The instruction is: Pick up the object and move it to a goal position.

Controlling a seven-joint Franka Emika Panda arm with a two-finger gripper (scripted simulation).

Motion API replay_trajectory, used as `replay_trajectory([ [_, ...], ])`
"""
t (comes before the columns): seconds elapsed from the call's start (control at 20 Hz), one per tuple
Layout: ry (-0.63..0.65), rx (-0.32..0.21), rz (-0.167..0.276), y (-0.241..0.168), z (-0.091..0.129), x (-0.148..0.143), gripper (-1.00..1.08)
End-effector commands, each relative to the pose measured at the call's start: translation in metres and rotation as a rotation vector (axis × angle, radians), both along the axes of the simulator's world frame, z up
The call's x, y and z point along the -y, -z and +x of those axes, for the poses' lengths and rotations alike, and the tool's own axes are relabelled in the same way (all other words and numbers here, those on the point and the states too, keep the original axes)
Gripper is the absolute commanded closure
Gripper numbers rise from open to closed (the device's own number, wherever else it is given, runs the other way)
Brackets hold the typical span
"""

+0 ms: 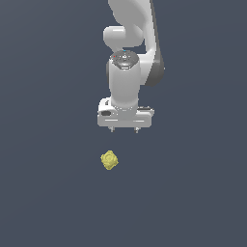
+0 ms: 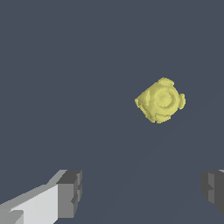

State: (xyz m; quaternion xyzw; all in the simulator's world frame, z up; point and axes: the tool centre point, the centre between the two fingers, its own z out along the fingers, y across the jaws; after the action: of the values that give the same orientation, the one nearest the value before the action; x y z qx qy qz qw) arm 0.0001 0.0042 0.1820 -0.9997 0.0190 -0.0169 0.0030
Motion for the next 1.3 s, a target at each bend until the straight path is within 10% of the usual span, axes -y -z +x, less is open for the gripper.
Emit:
replay_trajectory([
  [0.0,0.000,0.000,0.000,0.000,0.000,0.000,-0.92],
  [1.25,-0.146,0.021,0.005,-0.003,0.023,-0.014,-0.92],
])
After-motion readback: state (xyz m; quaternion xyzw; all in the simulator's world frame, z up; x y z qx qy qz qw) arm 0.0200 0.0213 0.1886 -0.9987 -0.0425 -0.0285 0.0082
